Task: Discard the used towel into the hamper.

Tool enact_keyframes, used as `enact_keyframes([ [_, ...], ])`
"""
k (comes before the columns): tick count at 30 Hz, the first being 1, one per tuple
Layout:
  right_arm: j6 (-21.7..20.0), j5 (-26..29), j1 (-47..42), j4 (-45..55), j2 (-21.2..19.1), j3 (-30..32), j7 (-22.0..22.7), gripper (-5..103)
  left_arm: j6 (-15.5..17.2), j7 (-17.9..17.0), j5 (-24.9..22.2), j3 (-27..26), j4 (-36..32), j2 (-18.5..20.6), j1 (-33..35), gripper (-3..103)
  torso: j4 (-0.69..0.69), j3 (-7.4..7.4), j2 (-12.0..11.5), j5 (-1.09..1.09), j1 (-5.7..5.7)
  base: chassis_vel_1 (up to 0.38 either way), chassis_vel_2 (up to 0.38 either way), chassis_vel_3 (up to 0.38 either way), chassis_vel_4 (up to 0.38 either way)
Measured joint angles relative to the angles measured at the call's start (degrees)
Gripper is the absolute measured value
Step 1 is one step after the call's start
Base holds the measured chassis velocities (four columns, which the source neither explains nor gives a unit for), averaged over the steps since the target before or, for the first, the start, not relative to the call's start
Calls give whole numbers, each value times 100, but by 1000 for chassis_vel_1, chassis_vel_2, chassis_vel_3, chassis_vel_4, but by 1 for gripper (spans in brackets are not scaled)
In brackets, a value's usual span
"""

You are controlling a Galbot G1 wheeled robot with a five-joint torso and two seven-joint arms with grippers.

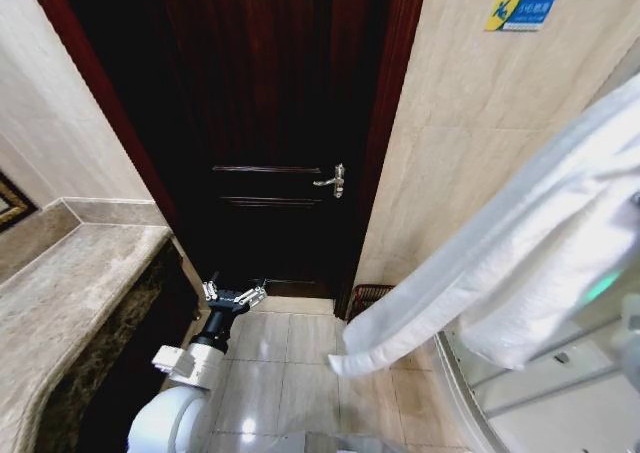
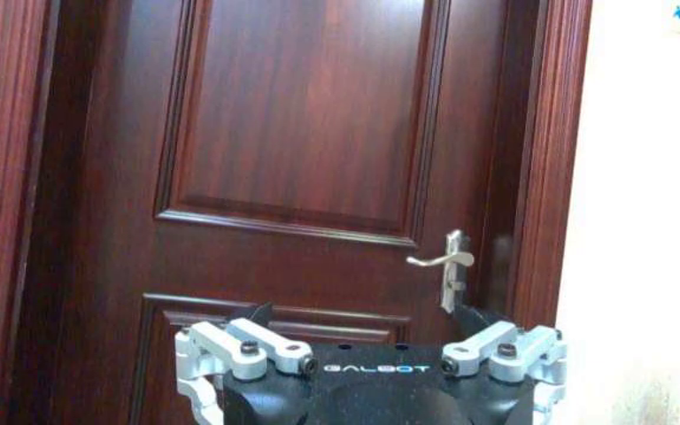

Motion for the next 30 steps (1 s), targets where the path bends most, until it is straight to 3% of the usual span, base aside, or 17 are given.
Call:
enact_keyframes([
  [9, -197, 121, 1398, -441, -259, -824, 84, 7, 0, 0, 0, 0, 0, 0, 0, 100, 1, 0, 0, -2, 0, 0, 0, 0, 0],
  [30, -188, 613, 2675, -1826, -987, -993, -154, 7, 0, 0, 0, 0, 0, 0, 0, 100, 0, 0, 0, -1, 0, 0, 0, 0, 0],
])
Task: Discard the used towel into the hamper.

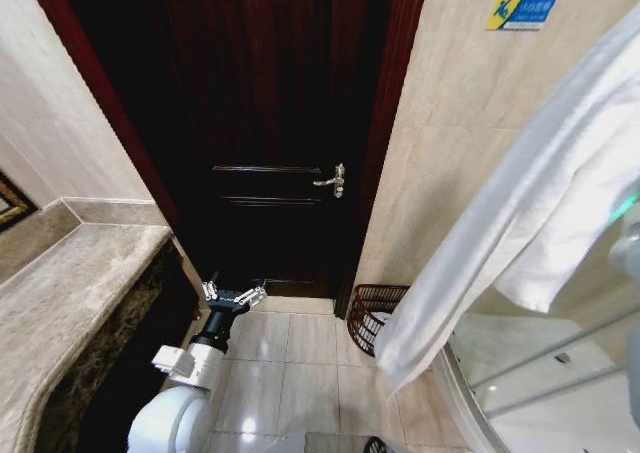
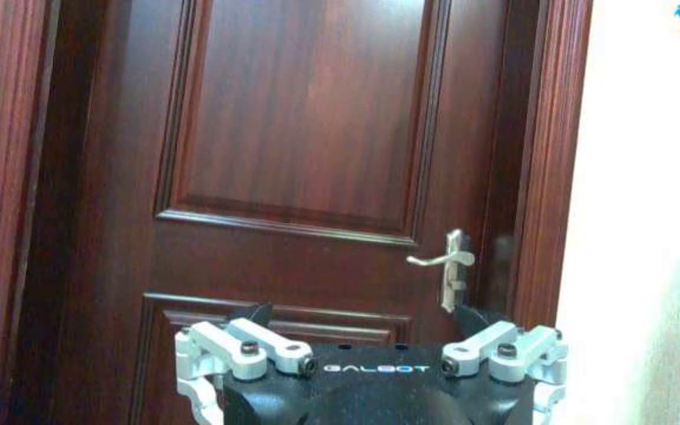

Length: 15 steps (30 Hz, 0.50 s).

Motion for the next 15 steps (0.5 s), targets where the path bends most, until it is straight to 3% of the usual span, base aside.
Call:
enact_keyframes([
  [8, 9, 248, 729, -480, -191, -217, -157, 7, 0, 0, 0, 0, 0, 0, 0, 100, -1, 0, 0, 0, 0, 0, 0, 0, 0],
  [15, 10, 350, 1612, -1096, -309, -961, -309, 7, 0, 0, 0, 0, 0, 0, 0, 100, 0, 0, 0, -1, 0, 0, 0, 0, 0],
])
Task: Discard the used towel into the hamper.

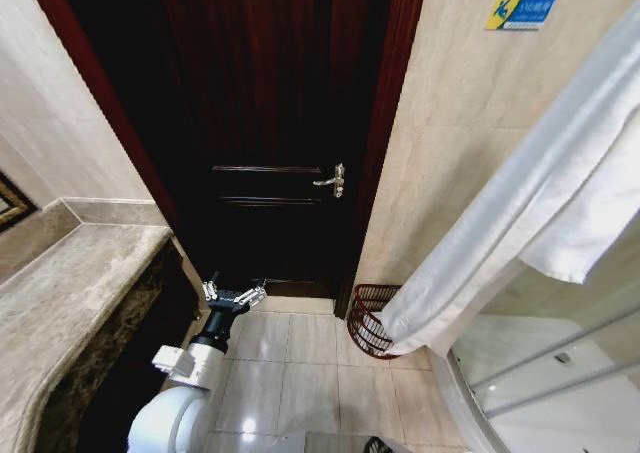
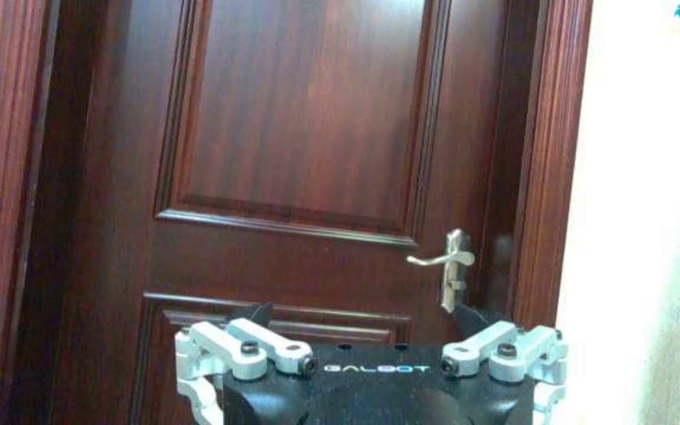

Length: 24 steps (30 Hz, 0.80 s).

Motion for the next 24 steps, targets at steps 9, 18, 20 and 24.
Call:
enact_keyframes([
  [9, -1, 65, 936, -760, 130, -752, -89, 7, 0, 0, 0, 0, 0, 0, 0, 100, 0, 0, 0, 1, 0, 0, 0, 0, 0],
  [18, 21, -290, 1443, -1114, 532, -1116, -71, 7, 0, 0, 0, 0, 0, 0, 0, 100, -1, 0, 0, 0, 0, 0, 0, 0, 0],
  [20, 37, -361, 1494, -1159, 608, -1156, -67, 7, 0, 0, 0, 0, 0, 0, 0, 100, -1, 0, 0, 1, 0, 0, 0, 0, 0],
  [24, 94, -548, 1666, -1323, 801, -1274, -66, 7, 0, 0, 0, 0, 0, 0, 0, 100, 0, 0, 0, 0, 0, 0, 0, 0, 0],
])
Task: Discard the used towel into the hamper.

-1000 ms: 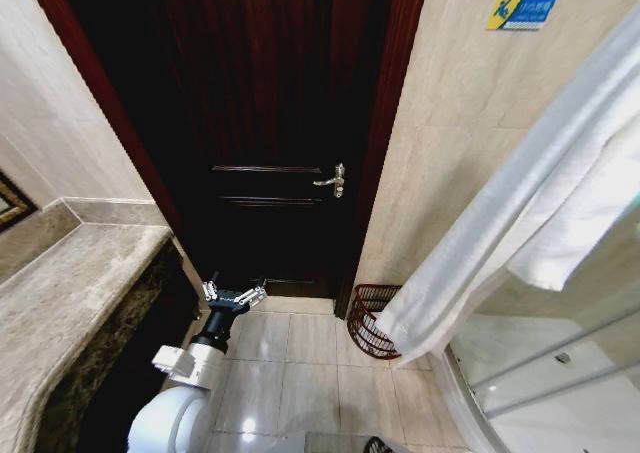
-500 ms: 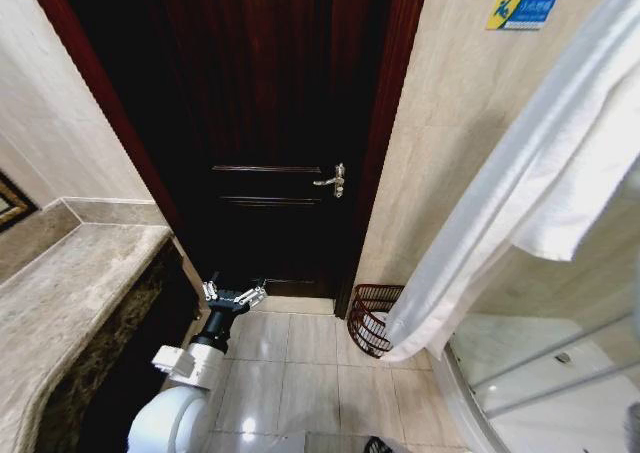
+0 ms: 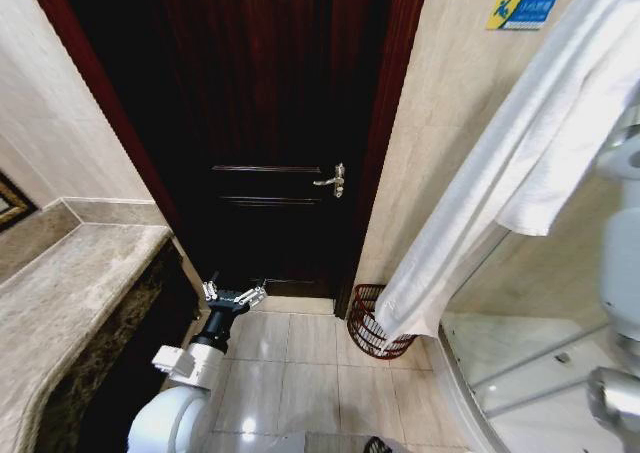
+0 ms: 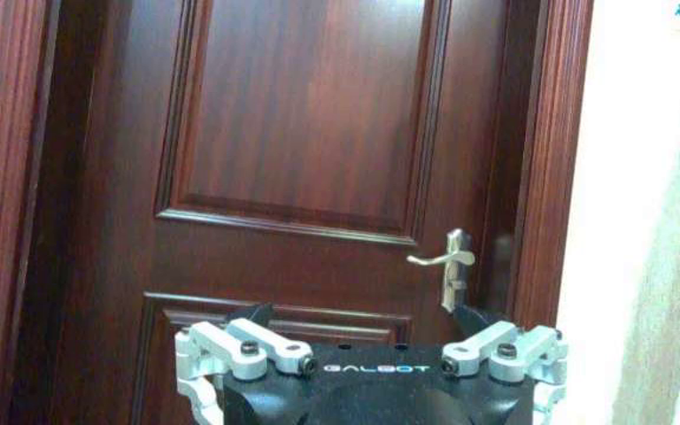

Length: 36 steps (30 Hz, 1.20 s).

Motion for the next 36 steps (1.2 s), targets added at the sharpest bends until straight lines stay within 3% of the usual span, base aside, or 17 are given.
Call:
enact_keyframes([
  [7, 136, -217, 352, -489, 327, -272, -119, 7, 0, 0, 0, 0, 0, 0, 0, 100, 0, 0, 0, -2, 0, 0, 0, 0, 0],
  [13, 204, -229, 126, -523, 420, -226, -171, 7, 0, 0, 0, 0, 0, 0, 0, 100, 2, -1, 0, -5, -1, 0, 0, 0, 0],
  [16, 216, -248, -849, -282, 571, 94, -232, 7, 0, 0, 0, 0, 0, 0, -1, 100, -2, 0, 0, 4, 0, 0, 0, 0, 0],
  [29, 329, -252, -2015, 45, 720, 586, -316, 7, 0, 0, 0, 0, 0, 0, 0, 100, 1, -1, 0, -2, -1, 0, 0, 0, 0],
  [36, 488, -357, -3060, 276, 1019, 768, -367, 7, 0, 0, 0, 0, 0, 1, 0, 100, -1, -1, 0, 2, -1, 0, 0, 0, 0],
])
